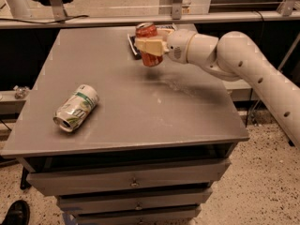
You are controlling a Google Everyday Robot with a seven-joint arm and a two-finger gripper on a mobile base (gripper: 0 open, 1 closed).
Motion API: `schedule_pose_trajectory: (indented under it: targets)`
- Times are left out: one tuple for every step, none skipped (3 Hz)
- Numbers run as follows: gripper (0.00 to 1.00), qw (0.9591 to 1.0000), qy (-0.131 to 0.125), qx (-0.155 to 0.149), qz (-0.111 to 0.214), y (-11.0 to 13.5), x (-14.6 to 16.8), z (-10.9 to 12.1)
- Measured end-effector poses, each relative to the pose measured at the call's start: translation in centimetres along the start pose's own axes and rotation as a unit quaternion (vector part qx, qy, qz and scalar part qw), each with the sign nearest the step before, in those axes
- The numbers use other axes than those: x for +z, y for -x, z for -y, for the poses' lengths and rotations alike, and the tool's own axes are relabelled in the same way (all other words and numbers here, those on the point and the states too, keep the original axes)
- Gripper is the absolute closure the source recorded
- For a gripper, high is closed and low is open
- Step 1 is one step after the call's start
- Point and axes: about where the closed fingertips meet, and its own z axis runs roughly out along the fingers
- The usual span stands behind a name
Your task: Place coke can upright
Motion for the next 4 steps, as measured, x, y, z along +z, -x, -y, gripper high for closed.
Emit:
schedule_pose_trajectory:
  targets:
    - [1.00, 0.9998, -0.012, 0.009, 0.014, -1.7, -1.8, 0.1]
    - [1.00, 0.9997, -0.015, 0.011, 0.018, -2.9, -3.1, 0.2]
    - [0.80, 0.9995, -0.018, 0.017, 0.019, -4.3, -4.1, -0.2]
    - [0.59, 0.9995, -0.019, 0.018, 0.020, -4.6, -4.4, -0.4]
